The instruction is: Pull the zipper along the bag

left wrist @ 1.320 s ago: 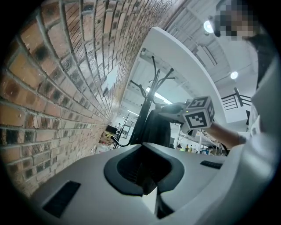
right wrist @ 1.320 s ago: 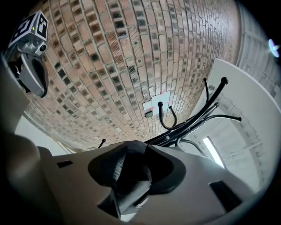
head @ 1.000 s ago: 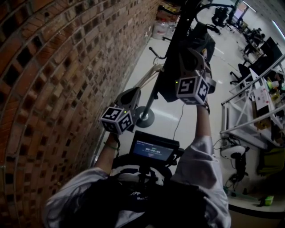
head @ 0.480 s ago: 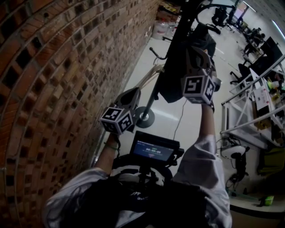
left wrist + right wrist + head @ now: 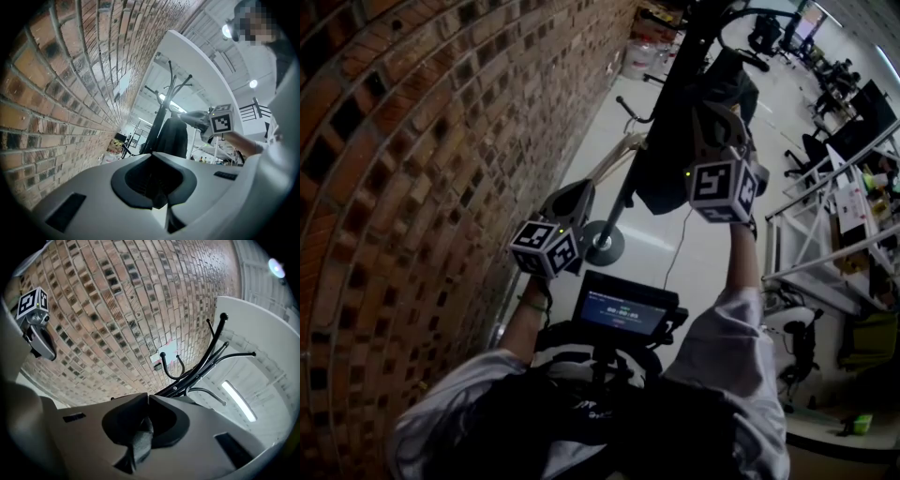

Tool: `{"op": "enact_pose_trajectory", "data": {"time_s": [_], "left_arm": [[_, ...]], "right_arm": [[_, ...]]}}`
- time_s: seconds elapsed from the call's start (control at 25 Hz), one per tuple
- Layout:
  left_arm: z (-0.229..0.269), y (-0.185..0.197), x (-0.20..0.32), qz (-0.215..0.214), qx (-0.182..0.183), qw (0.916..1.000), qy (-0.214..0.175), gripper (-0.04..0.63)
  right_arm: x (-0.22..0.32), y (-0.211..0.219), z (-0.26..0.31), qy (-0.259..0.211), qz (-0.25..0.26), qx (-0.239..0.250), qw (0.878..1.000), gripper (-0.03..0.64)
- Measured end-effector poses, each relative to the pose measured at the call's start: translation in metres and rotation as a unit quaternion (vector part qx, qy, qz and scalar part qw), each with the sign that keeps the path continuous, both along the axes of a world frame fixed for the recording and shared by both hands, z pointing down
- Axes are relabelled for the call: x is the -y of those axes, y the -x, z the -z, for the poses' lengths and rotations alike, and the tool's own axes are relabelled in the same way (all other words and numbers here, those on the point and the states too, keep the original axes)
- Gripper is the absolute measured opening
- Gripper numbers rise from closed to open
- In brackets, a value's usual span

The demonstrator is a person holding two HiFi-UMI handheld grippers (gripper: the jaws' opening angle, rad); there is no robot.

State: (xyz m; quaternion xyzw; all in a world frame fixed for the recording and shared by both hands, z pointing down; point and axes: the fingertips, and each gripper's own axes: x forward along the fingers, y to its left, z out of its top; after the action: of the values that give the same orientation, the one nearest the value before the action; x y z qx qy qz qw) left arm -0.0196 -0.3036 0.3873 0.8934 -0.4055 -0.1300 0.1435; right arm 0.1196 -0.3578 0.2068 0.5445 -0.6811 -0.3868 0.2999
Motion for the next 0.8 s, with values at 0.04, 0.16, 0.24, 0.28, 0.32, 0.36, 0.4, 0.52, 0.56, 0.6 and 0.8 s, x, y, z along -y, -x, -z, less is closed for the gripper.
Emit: {"op": "enact_pose_trajectory", "data": {"time_s": [0.04,0.16,0.24,0.28,0.32,0.36,0.4,0.52,0.56,0.6,0.8], "left_arm": [[0.000,0.000,0.000,0.000,0.000,1.0000,0.000,0.002],[-0.001,-0.001,-0.001,-0.001,0.001,1.0000,0.001,0.002],[-0.002,-0.003,-0.001,-0.003,0.002,1.0000,0.003,0.002],[-0.002,-0.004,-0.001,-0.005,0.003,1.0000,0.004,0.002],[-0.001,-0.005,-0.001,-0.006,0.004,1.0000,0.004,0.002],[-0.001,-0.005,-0.001,-0.007,0.004,1.0000,0.004,0.002],[-0.001,-0.006,-0.001,-0.008,0.005,1.0000,0.004,0.002],[0.000,-0.008,-0.001,-0.010,0.005,0.9999,0.003,0.002],[0.000,-0.008,-0.001,-0.010,0.006,0.9999,0.003,0.002],[0.000,-0.008,-0.001,-0.010,0.006,0.9999,0.002,0.002],[0.000,-0.007,-0.001,-0.007,0.007,1.0000,0.001,0.002]], "right_arm": [[0.000,0.001,-0.002,0.000,-0.004,-0.009,1.000,-0.002],[-0.001,0.006,-0.006,0.002,-0.006,-0.051,0.999,0.005],[-0.001,0.008,-0.011,0.004,-0.008,-0.068,0.998,0.009],[-0.001,0.010,-0.012,0.006,-0.009,-0.073,0.997,0.011],[-0.001,0.010,-0.014,0.008,-0.010,-0.077,0.997,0.012],[-0.001,0.011,-0.016,0.009,-0.012,-0.081,0.997,0.014],[-0.002,0.012,-0.017,0.010,-0.013,-0.085,0.996,0.015],[-0.002,0.013,-0.020,0.011,-0.015,-0.094,0.995,0.018],[-0.002,0.013,-0.022,0.011,-0.015,-0.097,0.995,0.020],[-0.002,0.014,-0.024,0.011,-0.016,-0.102,0.995,0.020],[-0.005,0.016,-0.033,0.010,-0.018,-0.127,0.992,0.020]]}}
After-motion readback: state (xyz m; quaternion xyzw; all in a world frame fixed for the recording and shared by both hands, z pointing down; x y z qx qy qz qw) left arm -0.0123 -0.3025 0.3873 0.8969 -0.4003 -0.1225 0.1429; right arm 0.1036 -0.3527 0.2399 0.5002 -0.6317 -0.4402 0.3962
